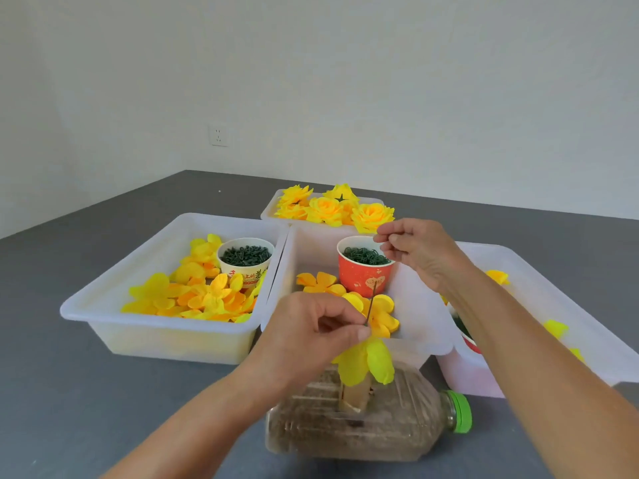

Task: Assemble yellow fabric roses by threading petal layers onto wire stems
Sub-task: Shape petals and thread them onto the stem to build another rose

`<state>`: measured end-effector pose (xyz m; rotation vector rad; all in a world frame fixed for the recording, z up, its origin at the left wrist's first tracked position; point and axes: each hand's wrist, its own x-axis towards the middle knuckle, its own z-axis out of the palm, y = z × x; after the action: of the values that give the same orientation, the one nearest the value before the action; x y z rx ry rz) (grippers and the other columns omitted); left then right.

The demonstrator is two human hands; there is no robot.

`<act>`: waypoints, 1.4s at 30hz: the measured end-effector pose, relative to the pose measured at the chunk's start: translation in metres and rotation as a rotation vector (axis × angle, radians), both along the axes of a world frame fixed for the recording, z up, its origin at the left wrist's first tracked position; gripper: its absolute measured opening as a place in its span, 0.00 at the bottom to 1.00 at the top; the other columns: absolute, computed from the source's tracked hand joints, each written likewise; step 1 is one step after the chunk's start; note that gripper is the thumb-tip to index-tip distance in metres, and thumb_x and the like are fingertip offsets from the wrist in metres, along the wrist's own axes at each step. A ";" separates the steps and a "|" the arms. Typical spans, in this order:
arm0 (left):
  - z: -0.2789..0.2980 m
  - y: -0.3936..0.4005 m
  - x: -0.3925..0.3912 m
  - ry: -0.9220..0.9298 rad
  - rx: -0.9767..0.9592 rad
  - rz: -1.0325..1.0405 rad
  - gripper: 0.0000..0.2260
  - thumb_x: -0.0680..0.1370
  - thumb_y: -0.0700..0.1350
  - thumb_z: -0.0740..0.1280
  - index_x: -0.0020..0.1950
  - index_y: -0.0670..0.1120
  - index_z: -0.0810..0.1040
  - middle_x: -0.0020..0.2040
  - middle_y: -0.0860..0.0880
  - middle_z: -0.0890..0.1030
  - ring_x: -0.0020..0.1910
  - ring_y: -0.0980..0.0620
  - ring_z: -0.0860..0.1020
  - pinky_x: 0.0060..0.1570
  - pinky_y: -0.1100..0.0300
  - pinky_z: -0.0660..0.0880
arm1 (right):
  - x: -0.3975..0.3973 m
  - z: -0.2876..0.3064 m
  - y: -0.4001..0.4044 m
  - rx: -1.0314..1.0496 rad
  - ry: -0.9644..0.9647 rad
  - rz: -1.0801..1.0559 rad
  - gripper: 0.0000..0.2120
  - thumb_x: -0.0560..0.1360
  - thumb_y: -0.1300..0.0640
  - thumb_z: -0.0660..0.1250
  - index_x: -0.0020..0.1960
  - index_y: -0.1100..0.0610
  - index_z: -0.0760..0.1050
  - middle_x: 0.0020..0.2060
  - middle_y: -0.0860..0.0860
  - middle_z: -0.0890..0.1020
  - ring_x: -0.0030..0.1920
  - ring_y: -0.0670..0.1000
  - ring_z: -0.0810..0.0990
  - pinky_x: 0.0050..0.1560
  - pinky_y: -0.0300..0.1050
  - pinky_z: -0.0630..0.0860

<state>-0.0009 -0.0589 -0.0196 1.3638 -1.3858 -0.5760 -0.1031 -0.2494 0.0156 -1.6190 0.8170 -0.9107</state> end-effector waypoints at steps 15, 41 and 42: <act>-0.006 -0.001 -0.001 -0.009 -0.028 -0.002 0.09 0.71 0.39 0.73 0.36 0.52 0.82 0.36 0.52 0.83 0.36 0.57 0.79 0.40 0.64 0.76 | -0.043 -0.006 0.113 -0.098 -0.429 0.201 0.11 0.58 0.63 0.73 0.40 0.58 0.81 0.37 0.52 0.85 0.39 0.46 0.83 0.39 0.34 0.77; -0.009 0.000 0.001 -0.039 -0.038 0.011 0.08 0.71 0.39 0.73 0.37 0.52 0.83 0.37 0.53 0.83 0.39 0.53 0.80 0.45 0.60 0.77 | -0.038 -0.018 0.119 -0.189 -0.279 0.116 0.15 0.62 0.74 0.73 0.43 0.58 0.80 0.36 0.51 0.84 0.39 0.46 0.82 0.43 0.38 0.79; -0.009 0.000 0.001 -0.036 -0.036 0.013 0.07 0.71 0.39 0.73 0.37 0.52 0.83 0.37 0.53 0.83 0.39 0.52 0.80 0.45 0.60 0.77 | -0.038 -0.019 0.119 -0.189 -0.273 0.117 0.15 0.62 0.73 0.73 0.43 0.58 0.80 0.36 0.51 0.84 0.39 0.46 0.82 0.44 0.38 0.79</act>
<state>0.0001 -0.0590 -0.0289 1.3593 -1.4082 -0.5179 -0.1413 -0.1301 -0.0033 -1.6391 0.4538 -1.1211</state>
